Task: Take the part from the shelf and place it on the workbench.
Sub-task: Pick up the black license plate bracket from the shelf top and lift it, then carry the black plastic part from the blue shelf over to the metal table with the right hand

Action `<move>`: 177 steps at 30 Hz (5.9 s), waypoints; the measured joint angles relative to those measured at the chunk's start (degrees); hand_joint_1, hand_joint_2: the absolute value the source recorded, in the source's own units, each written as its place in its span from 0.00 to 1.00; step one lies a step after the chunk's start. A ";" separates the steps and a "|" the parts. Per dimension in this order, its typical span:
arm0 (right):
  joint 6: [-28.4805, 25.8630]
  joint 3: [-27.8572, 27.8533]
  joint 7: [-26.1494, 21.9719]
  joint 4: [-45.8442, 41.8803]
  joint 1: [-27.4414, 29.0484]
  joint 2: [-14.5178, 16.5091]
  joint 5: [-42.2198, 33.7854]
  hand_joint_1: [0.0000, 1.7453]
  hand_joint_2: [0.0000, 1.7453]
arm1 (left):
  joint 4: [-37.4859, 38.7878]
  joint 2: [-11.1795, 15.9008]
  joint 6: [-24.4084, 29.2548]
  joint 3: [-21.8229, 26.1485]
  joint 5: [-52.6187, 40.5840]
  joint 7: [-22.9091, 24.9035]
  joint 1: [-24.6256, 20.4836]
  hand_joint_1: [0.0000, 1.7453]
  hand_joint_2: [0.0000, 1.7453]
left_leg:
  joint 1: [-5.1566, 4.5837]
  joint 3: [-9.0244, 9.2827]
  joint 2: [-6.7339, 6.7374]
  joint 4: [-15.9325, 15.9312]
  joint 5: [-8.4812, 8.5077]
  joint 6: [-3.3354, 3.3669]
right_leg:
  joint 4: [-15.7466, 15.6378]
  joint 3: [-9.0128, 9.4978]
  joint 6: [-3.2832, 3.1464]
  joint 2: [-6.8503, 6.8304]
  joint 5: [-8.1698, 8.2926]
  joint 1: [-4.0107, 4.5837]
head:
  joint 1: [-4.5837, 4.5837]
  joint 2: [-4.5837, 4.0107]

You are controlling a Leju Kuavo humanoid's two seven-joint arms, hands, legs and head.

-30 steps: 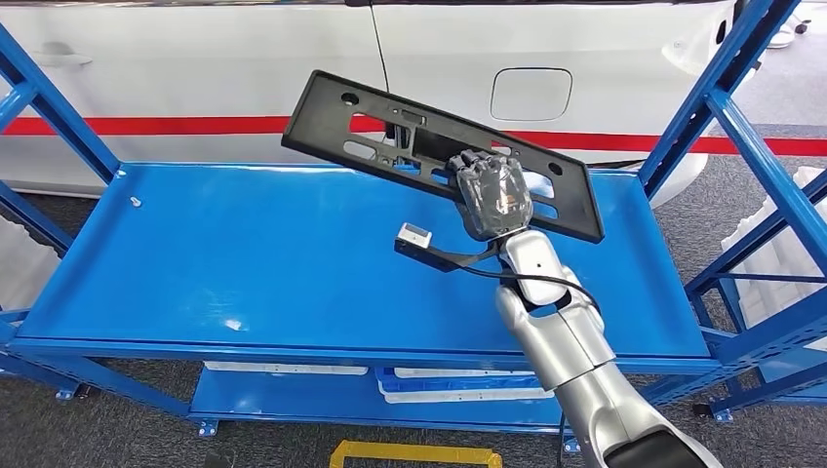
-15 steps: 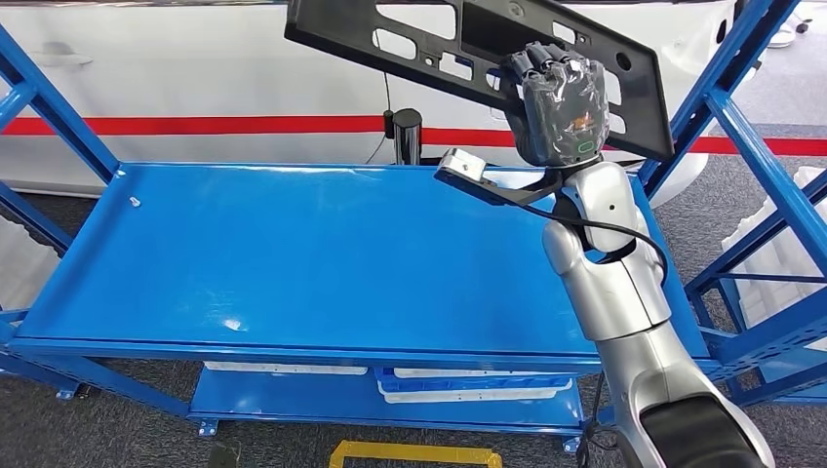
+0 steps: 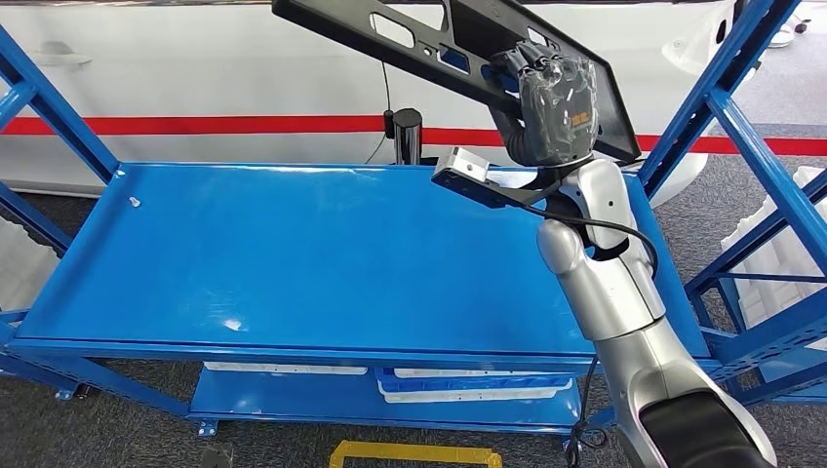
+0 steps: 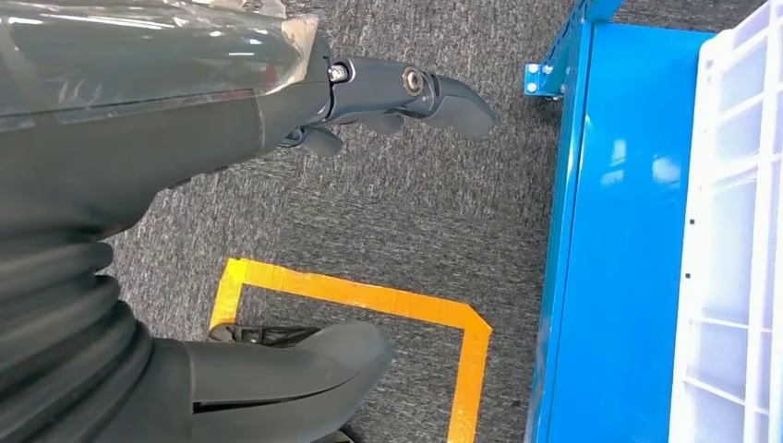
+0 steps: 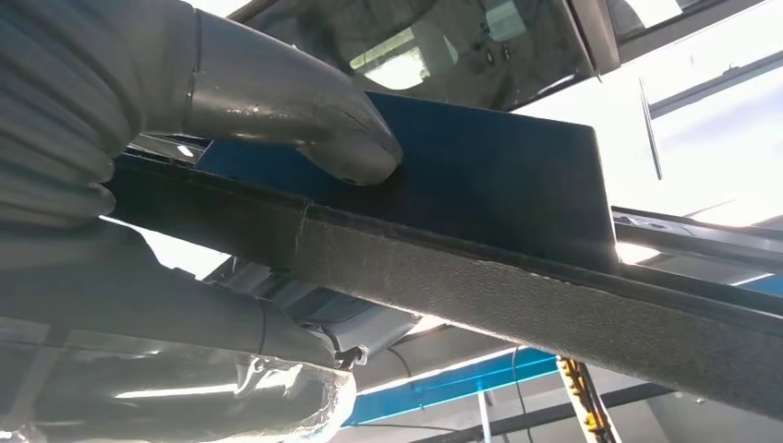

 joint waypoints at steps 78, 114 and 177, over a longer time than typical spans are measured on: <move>0.07 0.57 -9.80 3.37 2.72 2.98 -17.37 1.00 1.00 | -0.17 2.96 -0.03 7.33 2.78 3.93 1.59 0.00 1.00 | -0.08 -6.79 0.42 0.88 6.00 2.27 | 17.00 -5.45 1.62 -0.22 -7.53 -0.14 | 0.15 0.00; 1.73 -4.93 -13.24 -3.63 15.77 3.32 -25.45 1.00 1.00 | -0.19 2.80 1.73 8.26 -0.19 4.88 1.42 0.00 1.00 | -0.26 -10.66 0.45 1.30 10.13 1.31 | -0.73 9.00 1.45 -0.13 -7.40 0.79 | 0.13 0.00; 3.04 -0.84 -17.92 17.18 -3.06 11.18 -31.68 1.00 1.00 | -0.19 4.60 1.16 15.54 4.74 0.53 5.49 0.00 1.00 | 0.91 -11.21 0.53 0.93 11.61 -0.88 | -0.40 7.21 0.38 -0.17 -7.00 0.46 | 0.37 0.00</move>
